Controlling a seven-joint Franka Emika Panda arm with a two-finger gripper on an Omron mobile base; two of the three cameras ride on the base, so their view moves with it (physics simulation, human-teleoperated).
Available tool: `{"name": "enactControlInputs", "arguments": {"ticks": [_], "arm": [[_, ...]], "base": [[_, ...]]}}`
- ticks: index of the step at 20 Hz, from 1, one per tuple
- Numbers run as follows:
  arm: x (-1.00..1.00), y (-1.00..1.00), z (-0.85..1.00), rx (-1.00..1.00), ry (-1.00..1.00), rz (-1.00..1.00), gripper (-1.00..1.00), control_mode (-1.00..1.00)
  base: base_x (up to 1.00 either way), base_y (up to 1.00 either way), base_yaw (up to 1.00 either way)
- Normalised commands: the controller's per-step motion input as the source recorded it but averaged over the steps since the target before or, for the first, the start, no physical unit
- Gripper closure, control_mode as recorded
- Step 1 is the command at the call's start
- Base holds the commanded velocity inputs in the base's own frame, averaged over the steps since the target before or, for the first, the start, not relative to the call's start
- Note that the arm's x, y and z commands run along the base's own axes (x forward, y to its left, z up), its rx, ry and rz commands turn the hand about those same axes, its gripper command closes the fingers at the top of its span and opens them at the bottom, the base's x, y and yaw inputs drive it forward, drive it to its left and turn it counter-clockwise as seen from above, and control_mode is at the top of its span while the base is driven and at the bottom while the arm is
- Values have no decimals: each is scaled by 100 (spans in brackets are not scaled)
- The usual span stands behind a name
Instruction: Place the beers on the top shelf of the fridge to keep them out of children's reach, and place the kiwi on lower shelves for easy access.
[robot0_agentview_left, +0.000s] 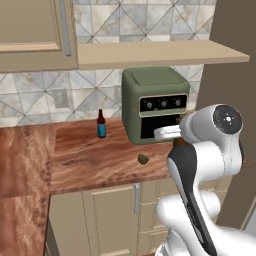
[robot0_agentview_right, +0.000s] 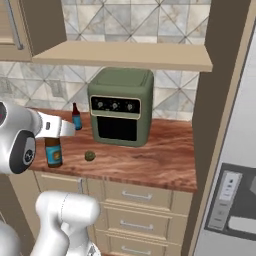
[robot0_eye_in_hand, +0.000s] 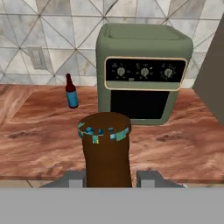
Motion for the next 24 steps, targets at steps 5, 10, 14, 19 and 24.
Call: {"name": "enactControlInputs", "arguments": {"ticks": [5,10,14,19,24], "arm": [[0,0,0,0,0,0,100,100],[0,0,0,0,0,0,100,100],[0,0,0,0,0,0,100,100],[0,0,0,0,0,0,100,100],[0,0,0,0,0,0,100,100]], "base": [[-57,-51,-1],[-26,-60,-3],[-1,-76,-3],[-1,-75,-4],[-1,-67,-6]]}}
